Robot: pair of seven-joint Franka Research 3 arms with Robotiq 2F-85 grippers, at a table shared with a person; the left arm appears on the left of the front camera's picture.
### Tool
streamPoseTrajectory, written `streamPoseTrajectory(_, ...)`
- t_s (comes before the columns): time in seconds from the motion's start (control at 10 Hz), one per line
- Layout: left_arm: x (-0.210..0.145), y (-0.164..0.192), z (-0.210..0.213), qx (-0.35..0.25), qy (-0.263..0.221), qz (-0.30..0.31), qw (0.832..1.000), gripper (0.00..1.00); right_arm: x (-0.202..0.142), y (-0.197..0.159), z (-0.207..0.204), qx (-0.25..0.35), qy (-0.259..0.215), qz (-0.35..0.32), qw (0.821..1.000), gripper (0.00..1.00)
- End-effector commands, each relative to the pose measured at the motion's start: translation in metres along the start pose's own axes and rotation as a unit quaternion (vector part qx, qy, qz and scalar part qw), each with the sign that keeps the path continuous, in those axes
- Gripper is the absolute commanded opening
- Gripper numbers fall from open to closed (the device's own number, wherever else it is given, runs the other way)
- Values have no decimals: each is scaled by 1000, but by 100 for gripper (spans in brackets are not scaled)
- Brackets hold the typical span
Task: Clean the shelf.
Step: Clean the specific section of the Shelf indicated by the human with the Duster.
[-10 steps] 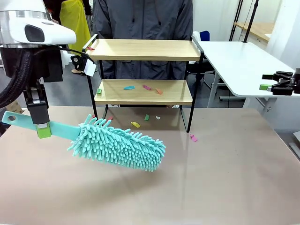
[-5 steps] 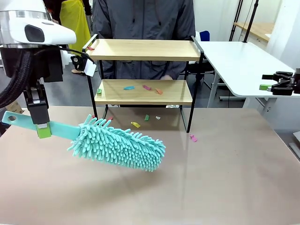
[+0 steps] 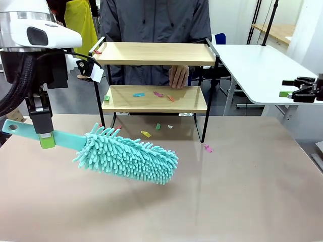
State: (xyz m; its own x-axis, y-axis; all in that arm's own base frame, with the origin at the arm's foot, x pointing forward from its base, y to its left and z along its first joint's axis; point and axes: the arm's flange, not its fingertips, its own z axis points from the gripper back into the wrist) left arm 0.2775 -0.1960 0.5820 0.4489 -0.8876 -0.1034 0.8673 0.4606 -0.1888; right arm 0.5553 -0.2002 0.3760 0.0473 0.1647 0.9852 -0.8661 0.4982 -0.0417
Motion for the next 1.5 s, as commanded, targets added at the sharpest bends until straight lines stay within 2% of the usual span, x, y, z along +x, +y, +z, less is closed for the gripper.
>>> streamPoseTrajectory(0.0,-4,-1,2,-1,-2,1,1000,13,2,1,-1,1,2,2,1000,100)
streamPoseTrajectory(1.4,-4,-1,2,-1,-2,1,1000,13,2,1,-1,1,2,2,1000,100)
